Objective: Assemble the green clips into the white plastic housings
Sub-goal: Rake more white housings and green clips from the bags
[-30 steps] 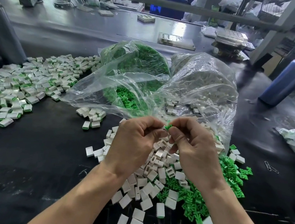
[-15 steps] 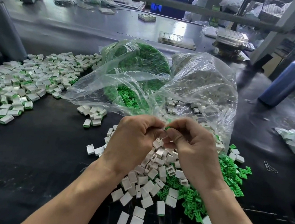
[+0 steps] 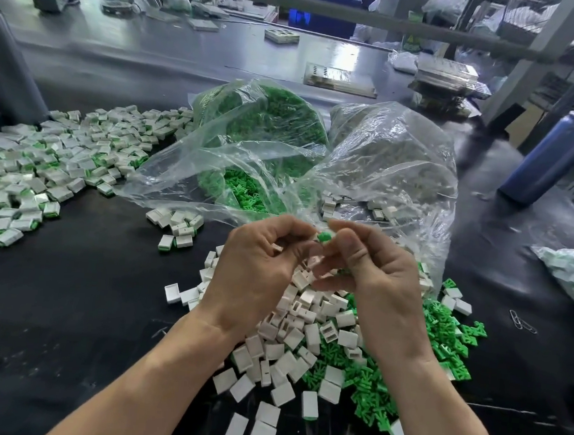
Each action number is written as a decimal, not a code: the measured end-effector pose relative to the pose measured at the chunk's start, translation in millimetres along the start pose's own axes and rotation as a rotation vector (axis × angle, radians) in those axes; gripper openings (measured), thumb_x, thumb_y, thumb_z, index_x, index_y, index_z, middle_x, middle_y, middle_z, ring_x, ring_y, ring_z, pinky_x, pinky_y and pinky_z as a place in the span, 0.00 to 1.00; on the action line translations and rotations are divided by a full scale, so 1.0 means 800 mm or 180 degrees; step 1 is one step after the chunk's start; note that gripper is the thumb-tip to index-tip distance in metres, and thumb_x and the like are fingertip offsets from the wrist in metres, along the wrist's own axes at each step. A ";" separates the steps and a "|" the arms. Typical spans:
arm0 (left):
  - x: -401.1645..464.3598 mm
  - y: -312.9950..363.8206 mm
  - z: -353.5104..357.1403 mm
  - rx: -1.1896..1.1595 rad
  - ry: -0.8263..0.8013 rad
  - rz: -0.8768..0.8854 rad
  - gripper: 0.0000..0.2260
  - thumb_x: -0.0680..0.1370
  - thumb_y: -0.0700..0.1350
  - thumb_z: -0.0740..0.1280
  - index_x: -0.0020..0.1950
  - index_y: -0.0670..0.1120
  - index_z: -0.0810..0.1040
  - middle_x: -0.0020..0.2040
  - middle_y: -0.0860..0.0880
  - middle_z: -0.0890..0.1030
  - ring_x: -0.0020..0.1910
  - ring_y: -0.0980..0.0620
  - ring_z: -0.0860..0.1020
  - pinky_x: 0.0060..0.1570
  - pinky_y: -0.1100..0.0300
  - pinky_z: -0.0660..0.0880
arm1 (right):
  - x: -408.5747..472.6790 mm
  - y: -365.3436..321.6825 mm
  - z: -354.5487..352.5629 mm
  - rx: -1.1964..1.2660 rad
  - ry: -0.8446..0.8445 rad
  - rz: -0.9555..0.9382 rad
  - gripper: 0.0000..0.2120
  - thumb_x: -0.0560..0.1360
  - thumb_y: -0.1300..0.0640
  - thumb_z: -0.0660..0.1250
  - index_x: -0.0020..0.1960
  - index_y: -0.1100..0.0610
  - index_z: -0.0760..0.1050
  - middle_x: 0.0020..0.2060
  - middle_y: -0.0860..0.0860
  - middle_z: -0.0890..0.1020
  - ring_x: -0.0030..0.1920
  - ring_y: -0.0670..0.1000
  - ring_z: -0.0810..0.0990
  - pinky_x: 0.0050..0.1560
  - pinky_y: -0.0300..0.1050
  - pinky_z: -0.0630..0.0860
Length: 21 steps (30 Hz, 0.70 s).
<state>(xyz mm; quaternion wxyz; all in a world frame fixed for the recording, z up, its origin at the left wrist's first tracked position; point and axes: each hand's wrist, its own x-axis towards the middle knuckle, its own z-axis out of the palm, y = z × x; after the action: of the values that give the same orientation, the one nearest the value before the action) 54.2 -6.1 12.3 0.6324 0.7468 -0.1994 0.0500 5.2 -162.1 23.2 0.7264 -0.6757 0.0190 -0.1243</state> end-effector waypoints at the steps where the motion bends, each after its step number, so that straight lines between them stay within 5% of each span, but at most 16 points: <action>1: 0.000 0.001 0.000 0.0068 0.0027 0.0091 0.08 0.78 0.39 0.75 0.49 0.53 0.85 0.46 0.57 0.85 0.46 0.56 0.84 0.45 0.65 0.81 | 0.001 -0.001 -0.001 0.0082 0.0004 0.0045 0.13 0.84 0.50 0.64 0.60 0.57 0.80 0.44 0.58 0.86 0.36 0.57 0.85 0.30 0.50 0.83; 4: -0.001 0.008 0.004 0.0218 -0.0022 0.0331 0.07 0.76 0.41 0.77 0.47 0.54 0.85 0.54 0.60 0.81 0.55 0.56 0.81 0.54 0.68 0.77 | 0.001 -0.002 0.002 0.0176 -0.0026 0.0239 0.26 0.85 0.39 0.56 0.52 0.59 0.81 0.38 0.60 0.84 0.26 0.56 0.77 0.20 0.43 0.71; 8: -0.003 0.012 0.011 0.0298 -0.0165 0.0457 0.09 0.76 0.43 0.77 0.48 0.58 0.85 0.63 0.62 0.78 0.68 0.56 0.76 0.65 0.69 0.70 | -0.003 -0.002 0.012 -0.0010 0.0072 0.0577 0.33 0.85 0.36 0.53 0.35 0.55 0.81 0.28 0.57 0.80 0.22 0.52 0.72 0.20 0.39 0.64; 15: -0.007 0.017 0.022 0.0085 -0.0301 0.0393 0.05 0.76 0.42 0.77 0.50 0.51 0.86 0.54 0.58 0.82 0.56 0.55 0.82 0.56 0.70 0.75 | -0.002 -0.007 0.019 -0.0080 0.0334 0.0633 0.34 0.88 0.45 0.50 0.27 0.48 0.79 0.21 0.49 0.68 0.19 0.47 0.65 0.19 0.37 0.62; 21: -0.009 0.018 0.027 0.0090 -0.0290 0.0328 0.05 0.76 0.40 0.77 0.51 0.46 0.87 0.51 0.55 0.84 0.53 0.54 0.83 0.53 0.68 0.77 | -0.003 -0.003 0.017 -0.0348 0.0424 0.0530 0.33 0.88 0.45 0.48 0.30 0.50 0.80 0.20 0.47 0.69 0.20 0.48 0.66 0.20 0.39 0.63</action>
<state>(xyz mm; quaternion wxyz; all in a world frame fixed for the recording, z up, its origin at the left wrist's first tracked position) 38.7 -27.3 19.5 0.6086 0.7459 -0.2655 0.0514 5.4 -148.2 26.6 0.6934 -0.7006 0.1300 -0.1070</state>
